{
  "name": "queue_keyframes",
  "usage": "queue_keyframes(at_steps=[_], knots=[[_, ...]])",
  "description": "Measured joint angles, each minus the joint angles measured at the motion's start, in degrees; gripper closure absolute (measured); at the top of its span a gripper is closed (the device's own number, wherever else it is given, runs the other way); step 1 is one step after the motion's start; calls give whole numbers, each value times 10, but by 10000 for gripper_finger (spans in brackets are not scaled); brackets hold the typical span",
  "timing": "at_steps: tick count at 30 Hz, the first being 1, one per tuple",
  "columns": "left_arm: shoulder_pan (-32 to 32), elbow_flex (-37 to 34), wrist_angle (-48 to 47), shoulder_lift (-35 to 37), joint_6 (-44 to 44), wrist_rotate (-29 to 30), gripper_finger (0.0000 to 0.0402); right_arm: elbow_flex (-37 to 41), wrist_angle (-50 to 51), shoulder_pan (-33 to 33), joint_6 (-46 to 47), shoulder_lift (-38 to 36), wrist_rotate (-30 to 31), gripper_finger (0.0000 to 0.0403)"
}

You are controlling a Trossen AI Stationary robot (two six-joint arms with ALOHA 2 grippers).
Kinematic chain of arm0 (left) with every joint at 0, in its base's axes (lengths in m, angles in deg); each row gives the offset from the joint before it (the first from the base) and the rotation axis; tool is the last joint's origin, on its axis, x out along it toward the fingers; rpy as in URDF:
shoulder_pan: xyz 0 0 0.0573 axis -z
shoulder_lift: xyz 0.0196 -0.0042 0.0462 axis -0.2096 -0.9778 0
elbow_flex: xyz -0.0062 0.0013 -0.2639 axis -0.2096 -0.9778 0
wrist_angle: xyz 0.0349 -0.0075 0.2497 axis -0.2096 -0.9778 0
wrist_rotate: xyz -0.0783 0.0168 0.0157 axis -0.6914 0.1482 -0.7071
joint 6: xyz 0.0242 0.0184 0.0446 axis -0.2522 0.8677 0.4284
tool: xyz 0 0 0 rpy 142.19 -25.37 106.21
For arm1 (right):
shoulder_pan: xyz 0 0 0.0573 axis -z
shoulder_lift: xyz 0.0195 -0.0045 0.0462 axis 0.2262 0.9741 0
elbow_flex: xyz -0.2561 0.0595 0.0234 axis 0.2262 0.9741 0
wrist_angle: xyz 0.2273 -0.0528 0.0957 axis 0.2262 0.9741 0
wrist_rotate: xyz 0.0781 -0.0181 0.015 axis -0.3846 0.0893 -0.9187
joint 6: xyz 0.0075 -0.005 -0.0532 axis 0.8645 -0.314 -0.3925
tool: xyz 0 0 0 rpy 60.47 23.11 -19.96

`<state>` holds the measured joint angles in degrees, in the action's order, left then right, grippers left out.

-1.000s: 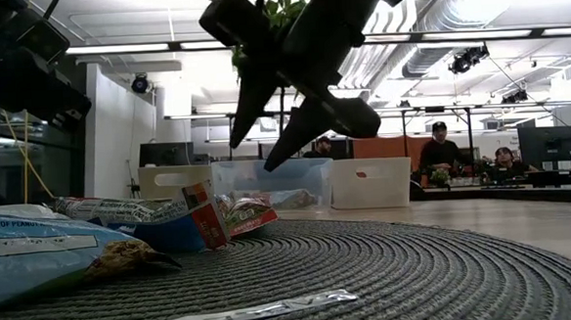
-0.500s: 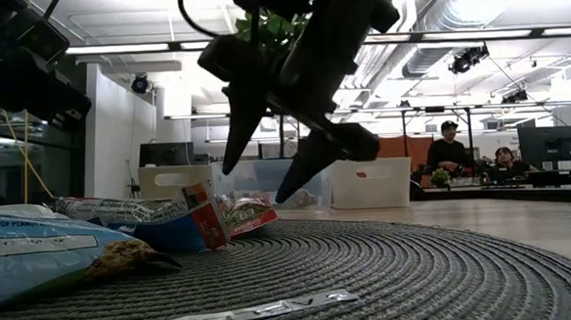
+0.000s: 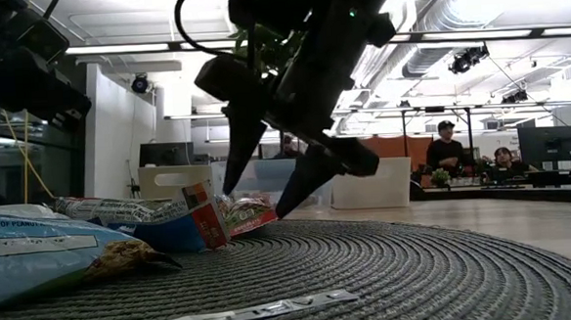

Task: Pick and place Granola Bars by type
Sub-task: Put the red granola bar into the transparent bin

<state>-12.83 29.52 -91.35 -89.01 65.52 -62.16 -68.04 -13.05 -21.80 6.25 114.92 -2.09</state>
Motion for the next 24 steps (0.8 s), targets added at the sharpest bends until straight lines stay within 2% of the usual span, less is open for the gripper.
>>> queue_keyframes(at_steps=[9,24], knots=[[0,0,-1,0,0,0,401,0,-10,2,11,9,-14,153],[0,0,-1,0,0,0,401,0,-31,10,-13,11,-49,253]])
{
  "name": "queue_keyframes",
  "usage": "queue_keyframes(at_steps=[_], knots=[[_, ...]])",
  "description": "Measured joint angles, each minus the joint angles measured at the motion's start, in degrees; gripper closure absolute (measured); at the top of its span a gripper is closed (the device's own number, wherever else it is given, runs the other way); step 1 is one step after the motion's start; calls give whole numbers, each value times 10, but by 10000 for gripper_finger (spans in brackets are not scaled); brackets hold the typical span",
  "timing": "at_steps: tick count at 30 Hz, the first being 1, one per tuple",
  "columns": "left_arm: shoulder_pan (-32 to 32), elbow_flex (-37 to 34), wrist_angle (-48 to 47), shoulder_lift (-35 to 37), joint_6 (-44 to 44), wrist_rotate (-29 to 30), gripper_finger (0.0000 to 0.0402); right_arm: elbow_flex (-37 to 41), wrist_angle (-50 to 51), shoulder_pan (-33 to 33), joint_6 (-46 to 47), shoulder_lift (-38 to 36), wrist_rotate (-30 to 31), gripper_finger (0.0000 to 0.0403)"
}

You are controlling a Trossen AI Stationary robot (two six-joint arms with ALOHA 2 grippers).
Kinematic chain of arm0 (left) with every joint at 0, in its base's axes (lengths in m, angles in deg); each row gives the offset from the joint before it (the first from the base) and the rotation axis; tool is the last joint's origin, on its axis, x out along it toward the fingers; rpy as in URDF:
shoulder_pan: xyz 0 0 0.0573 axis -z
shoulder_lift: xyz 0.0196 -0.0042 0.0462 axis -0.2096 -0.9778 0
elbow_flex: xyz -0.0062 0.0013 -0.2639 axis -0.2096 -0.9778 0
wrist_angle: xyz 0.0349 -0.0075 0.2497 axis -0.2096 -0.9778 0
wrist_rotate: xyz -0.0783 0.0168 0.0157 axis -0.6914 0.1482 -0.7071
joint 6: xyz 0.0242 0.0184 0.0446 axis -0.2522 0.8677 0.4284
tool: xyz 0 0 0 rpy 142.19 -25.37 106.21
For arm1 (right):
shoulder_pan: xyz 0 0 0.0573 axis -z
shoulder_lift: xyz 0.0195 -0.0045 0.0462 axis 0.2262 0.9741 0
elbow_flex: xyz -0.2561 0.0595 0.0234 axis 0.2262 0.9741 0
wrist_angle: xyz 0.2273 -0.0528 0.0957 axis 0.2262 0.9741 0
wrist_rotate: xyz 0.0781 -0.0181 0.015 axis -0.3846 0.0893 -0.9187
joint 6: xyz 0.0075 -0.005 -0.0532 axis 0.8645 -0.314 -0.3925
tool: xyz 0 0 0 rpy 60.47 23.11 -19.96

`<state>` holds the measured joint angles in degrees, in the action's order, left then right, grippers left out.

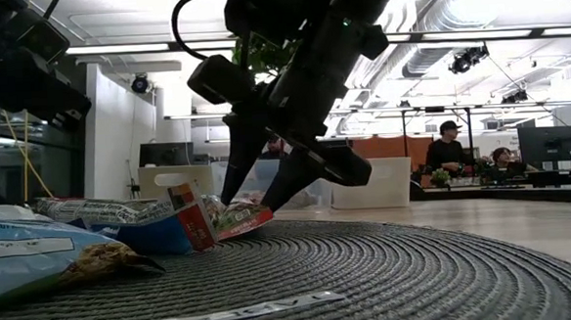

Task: Pick and place Granola Bars by type
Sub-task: Put the red granola bar into the transparent bin

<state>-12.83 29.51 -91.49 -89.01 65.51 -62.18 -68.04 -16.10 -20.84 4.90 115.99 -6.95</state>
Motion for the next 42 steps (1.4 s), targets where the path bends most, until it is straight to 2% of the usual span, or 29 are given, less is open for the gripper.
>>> queue_keyframes(at_steps=[12,24,33,42], knots=[[0,0,0,0,0,0,401,0,-4,3,-15,0,-5,312],[0,0,0,0,0,0,401,0,-6,3,-39,0,-38,364],[0,0,0,0,0,0,401,0,-39,7,-41,-8,-71,372],[0,0,0,0,0,0,401,1,-33,12,-75,-79,-43,379]])
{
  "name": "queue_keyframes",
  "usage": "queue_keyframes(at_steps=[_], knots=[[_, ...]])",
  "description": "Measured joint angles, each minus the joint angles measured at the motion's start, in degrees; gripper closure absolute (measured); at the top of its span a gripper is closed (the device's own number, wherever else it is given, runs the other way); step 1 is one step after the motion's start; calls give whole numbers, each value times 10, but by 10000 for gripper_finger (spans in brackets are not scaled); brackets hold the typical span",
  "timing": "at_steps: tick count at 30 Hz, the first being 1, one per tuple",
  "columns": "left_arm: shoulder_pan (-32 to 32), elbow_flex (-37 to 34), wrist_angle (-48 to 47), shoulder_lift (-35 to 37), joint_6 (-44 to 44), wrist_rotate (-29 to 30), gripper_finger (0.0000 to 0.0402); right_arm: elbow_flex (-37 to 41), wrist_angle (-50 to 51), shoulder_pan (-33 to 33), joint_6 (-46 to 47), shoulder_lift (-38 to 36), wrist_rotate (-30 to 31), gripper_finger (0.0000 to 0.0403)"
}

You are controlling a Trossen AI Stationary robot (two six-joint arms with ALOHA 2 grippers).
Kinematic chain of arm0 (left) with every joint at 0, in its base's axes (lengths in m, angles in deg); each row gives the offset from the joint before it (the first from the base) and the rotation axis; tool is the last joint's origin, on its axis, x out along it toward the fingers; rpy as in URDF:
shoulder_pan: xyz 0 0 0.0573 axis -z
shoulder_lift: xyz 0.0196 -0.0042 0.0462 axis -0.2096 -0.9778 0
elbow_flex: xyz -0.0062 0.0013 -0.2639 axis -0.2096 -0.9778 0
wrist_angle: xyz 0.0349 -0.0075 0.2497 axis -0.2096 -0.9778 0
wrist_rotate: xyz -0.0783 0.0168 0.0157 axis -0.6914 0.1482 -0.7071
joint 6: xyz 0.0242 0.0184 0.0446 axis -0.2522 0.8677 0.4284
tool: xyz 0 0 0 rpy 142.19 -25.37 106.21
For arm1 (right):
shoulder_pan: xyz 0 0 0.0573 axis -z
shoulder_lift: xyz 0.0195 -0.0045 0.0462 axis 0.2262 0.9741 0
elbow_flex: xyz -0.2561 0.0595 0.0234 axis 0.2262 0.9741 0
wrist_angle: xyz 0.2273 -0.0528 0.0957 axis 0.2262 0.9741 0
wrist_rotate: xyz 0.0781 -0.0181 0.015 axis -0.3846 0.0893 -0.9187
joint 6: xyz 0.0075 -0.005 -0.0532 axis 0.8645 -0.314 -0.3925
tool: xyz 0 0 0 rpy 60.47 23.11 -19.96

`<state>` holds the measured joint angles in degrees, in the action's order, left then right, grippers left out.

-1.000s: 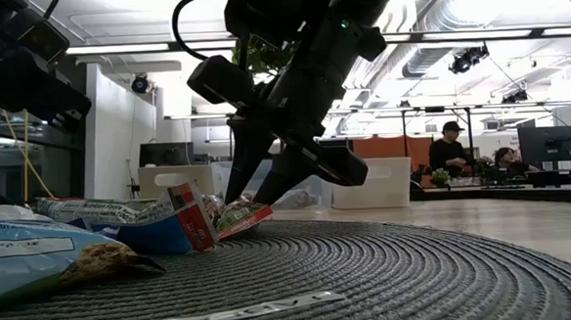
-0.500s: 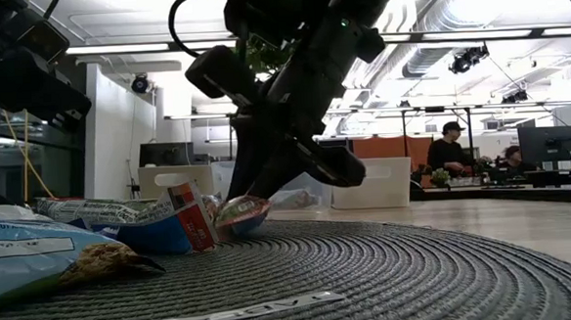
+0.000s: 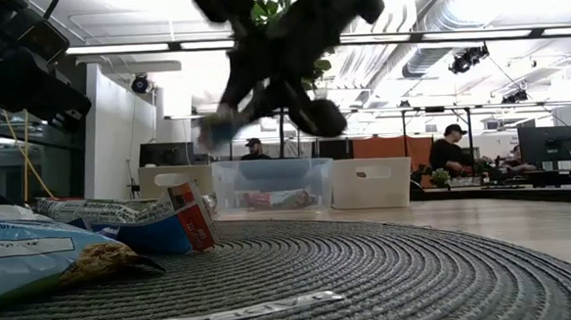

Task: Pick and place Granola Bars by type
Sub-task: Put the red granola bar into the transparent bin

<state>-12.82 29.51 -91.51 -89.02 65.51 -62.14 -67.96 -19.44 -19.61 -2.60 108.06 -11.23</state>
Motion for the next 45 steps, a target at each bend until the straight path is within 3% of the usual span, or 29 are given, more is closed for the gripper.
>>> queue_keyframes(at_steps=[6,14,23,27,34,45], knots=[[0,0,0,0,0,0,401,0,0,13,-89,-60,26,379],[0,0,0,0,0,0,401,-1,46,56,-328,-112,14,380],[0,0,0,0,0,0,401,-1,105,97,-593,-112,6,380],[0,0,0,0,0,0,401,-1,109,104,-724,-111,61,380],[0,0,0,0,0,0,401,-1,96,109,-950,-108,228,380],[0,0,0,0,0,0,401,-1,59,181,-997,-43,197,380]])
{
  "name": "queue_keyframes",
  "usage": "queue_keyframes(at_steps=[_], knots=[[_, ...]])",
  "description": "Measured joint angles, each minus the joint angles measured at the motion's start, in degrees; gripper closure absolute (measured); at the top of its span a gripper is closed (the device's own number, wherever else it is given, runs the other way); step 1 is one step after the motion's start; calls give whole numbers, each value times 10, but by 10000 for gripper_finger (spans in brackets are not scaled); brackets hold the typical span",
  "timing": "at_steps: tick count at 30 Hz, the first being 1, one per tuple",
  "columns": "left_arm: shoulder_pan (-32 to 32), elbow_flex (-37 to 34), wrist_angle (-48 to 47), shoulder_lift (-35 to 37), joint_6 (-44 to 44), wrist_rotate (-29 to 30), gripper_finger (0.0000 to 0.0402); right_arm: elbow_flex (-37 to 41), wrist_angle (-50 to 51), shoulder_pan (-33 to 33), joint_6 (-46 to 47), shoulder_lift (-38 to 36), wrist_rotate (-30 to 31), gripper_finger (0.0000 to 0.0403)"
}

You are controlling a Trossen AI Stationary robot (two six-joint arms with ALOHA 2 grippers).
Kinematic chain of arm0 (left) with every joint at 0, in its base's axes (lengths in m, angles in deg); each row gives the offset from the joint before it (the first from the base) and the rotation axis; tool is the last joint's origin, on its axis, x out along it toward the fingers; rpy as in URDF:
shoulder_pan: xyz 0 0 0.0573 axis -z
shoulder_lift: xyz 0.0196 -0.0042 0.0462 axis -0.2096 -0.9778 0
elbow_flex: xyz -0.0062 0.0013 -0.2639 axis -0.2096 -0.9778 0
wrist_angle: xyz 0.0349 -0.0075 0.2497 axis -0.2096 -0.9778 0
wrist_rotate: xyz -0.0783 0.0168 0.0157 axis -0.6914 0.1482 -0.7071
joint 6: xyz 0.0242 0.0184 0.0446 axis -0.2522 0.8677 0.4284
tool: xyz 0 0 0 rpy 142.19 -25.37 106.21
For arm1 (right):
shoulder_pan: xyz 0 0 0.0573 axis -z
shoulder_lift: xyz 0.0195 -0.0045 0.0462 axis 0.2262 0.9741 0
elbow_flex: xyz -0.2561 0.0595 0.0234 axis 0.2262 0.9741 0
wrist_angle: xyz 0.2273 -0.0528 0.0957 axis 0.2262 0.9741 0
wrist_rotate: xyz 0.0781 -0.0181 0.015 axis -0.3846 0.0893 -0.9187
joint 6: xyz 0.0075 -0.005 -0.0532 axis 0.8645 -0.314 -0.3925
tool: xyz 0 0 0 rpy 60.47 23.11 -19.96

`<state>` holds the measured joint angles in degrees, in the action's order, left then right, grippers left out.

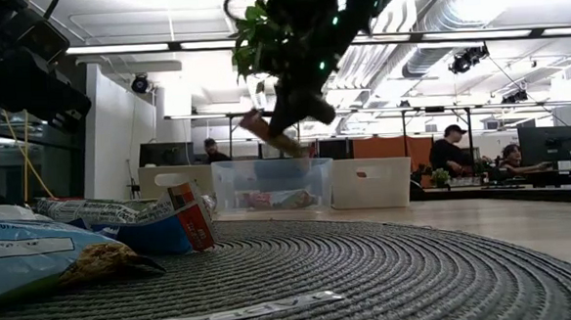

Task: Pick and place Granola Bars by type
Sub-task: Put the red granola bar into the transparent bin, then put the yellow granola bar into the white bin

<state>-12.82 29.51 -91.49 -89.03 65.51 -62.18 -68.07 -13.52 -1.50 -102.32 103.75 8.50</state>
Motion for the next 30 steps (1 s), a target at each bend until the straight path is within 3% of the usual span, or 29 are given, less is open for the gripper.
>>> queue_keyframes(at_steps=[14,24,30], knots=[[0,0,0,0,0,0,401,0,-36,31,-25,36,-34,376],[0,0,0,0,0,0,401,0,-31,32,18,35,-60,285],[0,0,0,0,0,0,401,0,-31,27,44,34,-22,248]])
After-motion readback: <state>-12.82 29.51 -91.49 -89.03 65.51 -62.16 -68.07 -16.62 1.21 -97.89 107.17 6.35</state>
